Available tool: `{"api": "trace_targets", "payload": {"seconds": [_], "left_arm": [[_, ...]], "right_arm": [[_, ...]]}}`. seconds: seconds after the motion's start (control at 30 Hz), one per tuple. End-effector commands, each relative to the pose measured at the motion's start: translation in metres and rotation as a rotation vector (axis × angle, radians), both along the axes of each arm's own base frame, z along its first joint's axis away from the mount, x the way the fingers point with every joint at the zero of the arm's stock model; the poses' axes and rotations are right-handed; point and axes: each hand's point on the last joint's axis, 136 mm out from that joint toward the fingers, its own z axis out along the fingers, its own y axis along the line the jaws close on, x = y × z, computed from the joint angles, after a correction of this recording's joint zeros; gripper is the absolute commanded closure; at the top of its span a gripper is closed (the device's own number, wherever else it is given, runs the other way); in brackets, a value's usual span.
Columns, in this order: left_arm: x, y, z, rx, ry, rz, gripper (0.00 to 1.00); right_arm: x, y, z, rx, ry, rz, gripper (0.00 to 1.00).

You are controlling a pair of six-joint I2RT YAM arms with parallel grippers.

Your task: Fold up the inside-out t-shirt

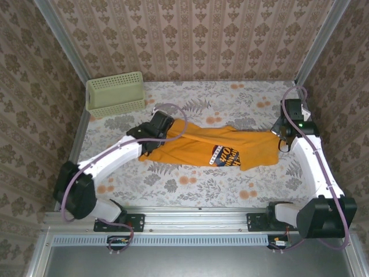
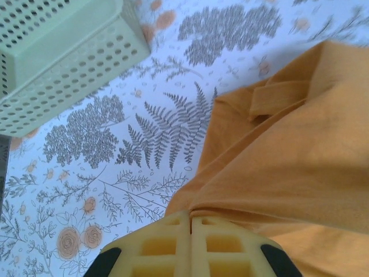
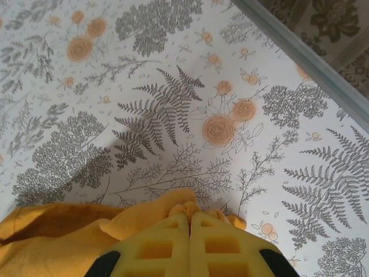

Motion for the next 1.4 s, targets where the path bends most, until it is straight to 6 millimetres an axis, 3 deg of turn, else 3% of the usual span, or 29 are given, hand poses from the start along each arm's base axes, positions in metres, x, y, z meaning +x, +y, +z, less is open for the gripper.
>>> {"api": "trace_targets", "payload": {"seconds": [0.0,0.13,0.27,0.3,0.37,0.43,0.5,0.63,0.73,0.87,1.2,1.37], "left_arm": [[0.008,0.006,-0.018,0.051,0.074,0.011,1.00],[0.015,0.005,-0.027,0.049,0.098,0.025,1.00],[0.022,0.018,-0.031,-0.002,0.119,0.085,1.00],[0.023,0.021,-0.031,-0.018,0.123,0.099,1.00],[0.024,0.025,-0.031,-0.027,0.126,0.115,1.00],[0.024,0.027,-0.030,-0.030,0.123,0.117,1.00],[0.023,0.026,-0.030,-0.037,0.123,0.115,1.00],[0.022,0.031,-0.036,-0.033,0.127,0.131,1.00],[0.022,0.033,-0.041,-0.047,0.138,0.138,1.00],[0.023,0.033,-0.041,-0.058,0.139,0.137,1.00],[0.023,0.032,-0.040,-0.074,0.139,0.136,1.00],[0.022,0.032,-0.036,-0.081,0.135,0.135,1.00]], "right_arm": [[0.020,0.009,-0.007,0.040,0.003,0.037,1.00],[0.050,0.015,-0.024,0.072,0.046,0.076,1.00],[0.087,0.024,-0.044,0.121,0.098,0.139,1.00],[0.093,0.025,-0.049,0.127,0.121,0.143,0.95],[0.097,0.023,-0.054,0.125,0.149,0.146,0.74],[0.091,0.019,-0.055,0.114,0.158,0.135,0.54],[0.074,0.014,-0.058,0.101,0.158,0.117,0.45],[0.032,0.016,-0.072,0.118,0.180,0.103,0.43],[-0.002,0.022,-0.096,0.154,0.221,0.078,0.42],[-0.030,0.028,-0.115,0.204,0.214,0.033,0.42],[-0.033,0.030,-0.166,0.261,0.345,-0.029,0.41],[-0.027,0.038,-0.180,0.313,0.359,-0.023,0.51]]}}
